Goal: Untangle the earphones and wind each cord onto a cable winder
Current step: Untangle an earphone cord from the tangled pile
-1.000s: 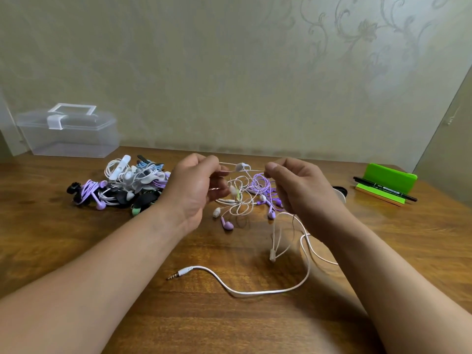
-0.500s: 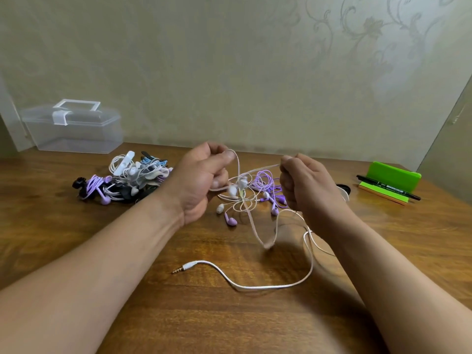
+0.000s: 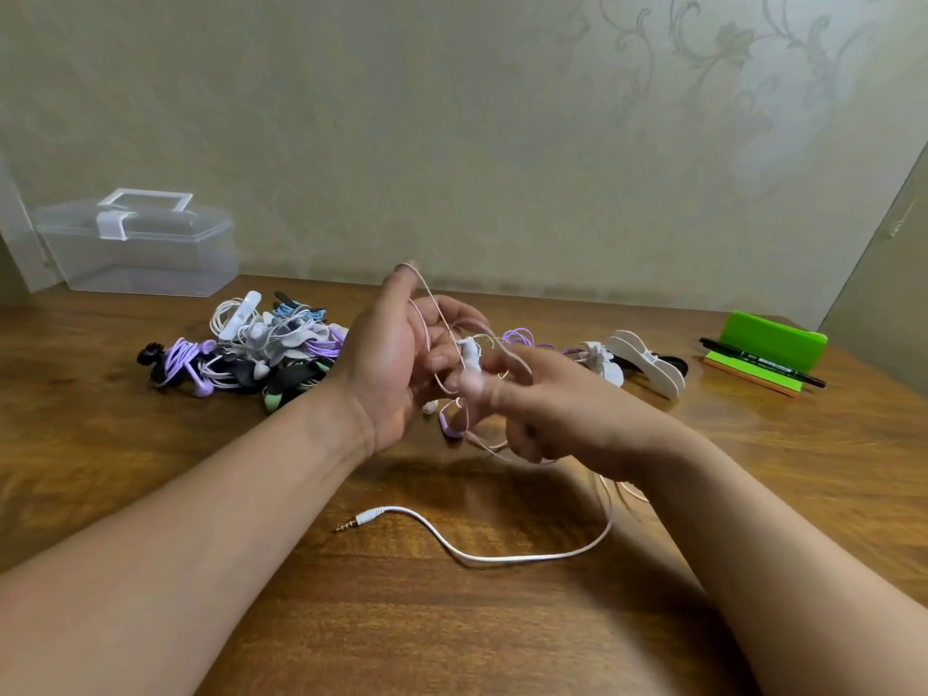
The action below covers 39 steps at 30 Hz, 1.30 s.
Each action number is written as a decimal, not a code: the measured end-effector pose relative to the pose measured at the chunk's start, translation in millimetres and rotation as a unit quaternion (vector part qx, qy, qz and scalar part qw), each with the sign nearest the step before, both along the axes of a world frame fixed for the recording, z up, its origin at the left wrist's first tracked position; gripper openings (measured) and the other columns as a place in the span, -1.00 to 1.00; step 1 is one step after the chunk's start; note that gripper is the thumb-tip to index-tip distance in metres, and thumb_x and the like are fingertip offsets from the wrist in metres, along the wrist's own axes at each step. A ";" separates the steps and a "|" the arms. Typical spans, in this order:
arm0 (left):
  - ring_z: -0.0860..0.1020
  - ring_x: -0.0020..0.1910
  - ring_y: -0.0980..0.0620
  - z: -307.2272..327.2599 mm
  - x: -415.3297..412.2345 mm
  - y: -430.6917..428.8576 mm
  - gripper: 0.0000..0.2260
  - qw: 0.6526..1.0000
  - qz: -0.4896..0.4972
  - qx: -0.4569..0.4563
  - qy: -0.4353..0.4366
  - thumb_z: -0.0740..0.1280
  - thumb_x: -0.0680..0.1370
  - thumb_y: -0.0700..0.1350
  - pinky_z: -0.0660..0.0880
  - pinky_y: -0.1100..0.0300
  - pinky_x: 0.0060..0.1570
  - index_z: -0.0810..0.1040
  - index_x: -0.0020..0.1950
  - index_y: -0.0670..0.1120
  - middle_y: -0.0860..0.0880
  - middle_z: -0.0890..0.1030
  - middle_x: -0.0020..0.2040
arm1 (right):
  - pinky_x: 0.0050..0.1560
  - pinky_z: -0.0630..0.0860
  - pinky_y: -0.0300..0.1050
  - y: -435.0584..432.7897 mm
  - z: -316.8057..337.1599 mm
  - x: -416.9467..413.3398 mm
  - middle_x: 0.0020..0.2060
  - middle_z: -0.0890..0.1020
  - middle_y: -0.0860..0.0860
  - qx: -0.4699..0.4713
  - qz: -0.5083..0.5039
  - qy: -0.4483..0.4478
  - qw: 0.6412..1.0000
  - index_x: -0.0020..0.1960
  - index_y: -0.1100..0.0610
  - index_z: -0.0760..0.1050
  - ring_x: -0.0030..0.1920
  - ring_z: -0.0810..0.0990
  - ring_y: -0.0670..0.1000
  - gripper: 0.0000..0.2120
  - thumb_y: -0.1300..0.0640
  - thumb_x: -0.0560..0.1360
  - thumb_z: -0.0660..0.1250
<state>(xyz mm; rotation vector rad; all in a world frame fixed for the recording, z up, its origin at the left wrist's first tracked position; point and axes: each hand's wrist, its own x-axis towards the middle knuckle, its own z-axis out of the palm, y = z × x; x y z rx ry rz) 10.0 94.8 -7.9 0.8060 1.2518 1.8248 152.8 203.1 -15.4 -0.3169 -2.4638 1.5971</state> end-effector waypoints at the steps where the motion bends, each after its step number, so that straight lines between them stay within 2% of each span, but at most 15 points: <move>1: 0.30 -0.45 -0.06 0.8 -0.6 -1.0 -0.24 1.000 -0.004 -0.002 -0.001 -0.07 0.65 0.40 0.39 0.16 -0.38 0.61 -0.07 -0.22 -0.08 0.24 -0.45 | -0.48 0.27 -0.26 0.0 0.0 0.8 -0.01 0.71 0.25 -0.004 0.017 -0.003 1.000 0.19 0.16 0.48 -0.50 0.37 -0.06 -0.65 -0.09 0.61 0.43; 3: 0.38 -0.48 -0.09 2.3 -1.3 -3.7 -0.12 1.000 -0.016 -0.020 0.006 -0.13 0.56 0.52 0.46 0.13 -0.37 0.61 -0.04 -0.22 -0.07 0.23 -0.46 | -0.48 0.31 -0.32 0.3 1.5 3.3 -0.22 0.70 0.13 0.007 0.022 -0.001 1.000 0.13 0.19 0.50 -0.51 0.42 -0.14 -0.82 0.09 0.65 0.40; 6: 0.49 -0.48 -0.13 2.8 -1.4 -2.5 -0.16 1.000 0.008 -0.006 -0.013 -0.10 0.58 0.50 0.54 0.07 -0.27 0.57 0.00 -0.24 -0.07 0.23 -0.48 | -0.40 0.31 -0.28 7.3 -0.4 4.5 -0.43 0.52 -0.03 0.078 -0.022 0.000 0.997 0.04 0.19 0.60 -0.43 0.39 -0.11 -0.72 -0.04 0.68 0.33; 10: 0.55 -0.38 -0.01 7.1 -16.1 -0.2 -0.77 0.983 0.107 0.080 -0.123 0.19 0.69 -0.14 0.60 -0.06 0.11 0.50 -0.13 -0.13 0.02 0.26 -0.54 | -0.41 0.28 -0.26 18.0 -0.2 5.1 -0.34 0.49 0.04 0.033 -0.106 0.042 0.993 -0.04 0.12 0.66 -0.30 0.38 0.04 -0.71 0.03 0.72 0.25; 13: 0.50 -0.41 0.05 7.7 -30.5 -5.2 -0.76 0.974 0.121 0.088 -0.171 0.23 0.62 -0.23 0.63 -0.04 0.11 0.46 -0.24 -0.06 0.04 0.25 -0.52 | -0.47 0.22 -0.22 22.9 0.9 5.3 -0.41 0.38 0.06 -0.049 -0.120 0.081 0.988 -0.15 0.09 0.64 -0.41 0.29 0.03 -0.66 0.03 0.72 0.25; 16: 0.40 -0.44 0.08 4.8 -31.9 -5.9 -0.77 0.984 0.132 0.021 -0.115 0.31 0.59 -0.17 0.63 0.07 -0.09 0.43 -0.26 -0.01 0.06 0.23 -0.49 | -0.43 0.02 -0.13 23.1 7.7 5.7 -0.45 0.16 0.04 -0.133 -0.101 0.152 0.974 -0.31 0.13 0.45 -0.47 0.10 -0.01 -0.58 0.04 0.71 0.24; 20: 0.40 -0.36 0.03 0.9 -22.4 -2.4 -0.95 0.983 0.145 -0.076 0.079 0.33 0.56 -0.21 0.57 0.13 -0.28 0.55 -0.03 -0.09 0.01 0.39 -0.38 | -0.44 0.06 -0.17 22.0 16.6 10.9 -0.44 0.15 0.06 -0.148 -0.090 0.184 0.968 -0.22 0.19 0.42 -0.46 0.11 0.00 -0.60 -0.11 0.60 0.27; 21: 0.42 -0.32 0.03 -0.7 -20.3 -1.5 -0.89 0.979 0.141 -0.084 0.124 0.31 0.54 -0.23 0.54 0.15 -0.31 0.57 0.04 -0.12 -0.02 0.43 -0.32 | -0.44 0.09 -0.17 22.2 16.6 11.4 -0.42 0.14 0.06 -0.142 -0.082 0.184 0.969 -0.22 0.19 0.39 -0.44 0.11 0.02 -0.61 -0.09 0.61 0.26; 23: 0.48 -0.26 0.07 -0.3 -17.0 -1.6 -0.74 0.970 0.122 -0.078 0.196 0.32 0.48 -0.20 0.51 0.23 -0.26 0.60 0.16 -0.11 -0.04 0.53 -0.16 | -0.40 0.18 -0.11 20.8 16.4 10.7 -0.40 0.20 0.10 -0.129 -0.065 0.180 0.973 -0.22 0.20 0.38 -0.41 0.17 0.05 -0.66 -0.02 0.61 0.26; 25: 0.60 -0.03 0.18 0.0 -12.5 -2.6 -0.52 0.963 0.066 -0.051 0.258 0.31 0.38 -0.17 0.52 0.34 -0.07 0.57 0.31 -0.04 -0.02 0.63 0.12 | -0.30 0.32 0.06 19.8 15.6 12.1 -0.39 0.37 0.16 -0.114 -0.051 0.163 0.979 -0.19 0.20 0.46 -0.39 0.36 0.11 -0.72 0.04 0.61 0.28; 28: 0.60 0.29 0.03 -1.3 -5.7 -6.4 -0.39 0.973 -0.086 0.017 0.216 0.26 0.40 -0.25 0.54 0.25 0.13 0.44 0.47 -0.05 -0.11 0.62 0.32 | -0.26 0.49 0.04 13.7 18.2 14.9 -0.32 0.56 0.20 -0.117 -0.024 0.134 0.984 -0.02 0.28 0.56 -0.36 0.56 0.16 -0.81 0.18 0.67 0.29; 32: 0.65 0.00 -0.17 2.6 -3.7 -12.2 -0.49 0.968 -0.167 -0.016 0.186 0.36 0.49 -0.13 0.55 0.05 -0.07 0.46 0.46 -0.01 -0.23 0.64 0.25 | -0.27 0.49 0.02 17.1 18.7 14.1 -0.28 0.57 0.20 -0.134 -0.038 0.153 0.978 0.03 0.23 0.57 -0.40 0.57 0.12 -0.94 0.25 0.62 0.33; 35: 0.51 -0.39 -0.02 0.6 -4.1 -13.1 -0.70 0.958 -0.166 -0.055 0.228 0.42 0.55 -0.05 0.47 0.05 -0.24 0.56 0.23 -0.17 -0.15 0.67 -0.17 | -0.32 0.45 -0.05 22.8 16.9 11.7 -0.31 0.52 0.16 -0.152 -0.056 0.180 0.970 0.03 0.21 0.55 -0.45 0.51 0.07 -0.96 0.24 0.61 0.34; 37: 0.33 -0.53 0.07 1.1 -6.9 -12.5 -0.77 0.962 -0.152 -0.053 0.222 0.43 0.59 -0.01 0.40 0.12 -0.34 0.56 0.00 -0.18 -0.05 0.48 -0.42 | -0.47 0.31 -0.22 24.8 16.9 10.9 -0.33 0.41 0.12 -0.182 -0.062 0.185 0.964 0.05 0.19 0.54 -0.51 0.34 0.00 -0.92 0.17 0.62 0.35; 39: 0.20 -0.53 0.09 7.8 -15.9 -15.2 -0.76 0.979 -0.126 -0.008 0.157 0.40 0.60 0.00 0.26 0.23 -0.50 0.54 -0.14 -0.14 0.01 0.29 -0.48 | -0.54 0.12 -0.28 28.2 17.7 11.3 -0.32 0.37 0.08 -0.208 -0.069 0.152 0.964 0.12 0.17 0.53 -0.51 0.17 -0.05 -0.69 -0.09 0.62 0.34</move>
